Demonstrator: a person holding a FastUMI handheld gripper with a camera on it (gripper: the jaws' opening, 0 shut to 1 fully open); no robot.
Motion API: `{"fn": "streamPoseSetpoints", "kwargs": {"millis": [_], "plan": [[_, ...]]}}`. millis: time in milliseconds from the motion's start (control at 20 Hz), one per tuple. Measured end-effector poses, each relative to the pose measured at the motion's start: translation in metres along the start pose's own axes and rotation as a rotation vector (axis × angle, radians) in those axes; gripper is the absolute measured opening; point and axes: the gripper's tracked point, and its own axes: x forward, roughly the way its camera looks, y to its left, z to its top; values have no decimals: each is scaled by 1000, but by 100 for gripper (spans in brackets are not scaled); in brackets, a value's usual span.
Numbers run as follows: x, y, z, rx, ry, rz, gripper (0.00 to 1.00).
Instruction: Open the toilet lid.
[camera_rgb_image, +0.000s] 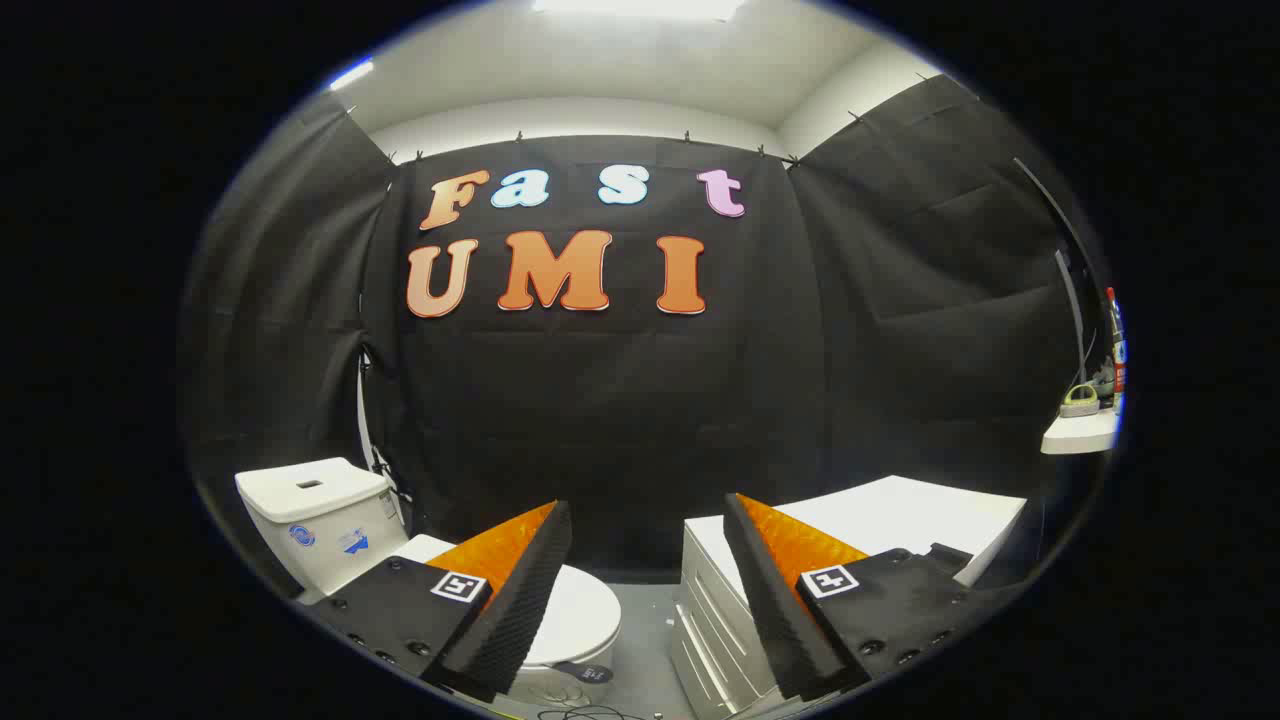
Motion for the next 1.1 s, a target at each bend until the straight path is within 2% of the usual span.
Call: {"fn": "streamPoseSetpoints", "kwargs": {"millis": [1100], "plan": [[0, 9, -2, -17, 11, 16, 99]]}}
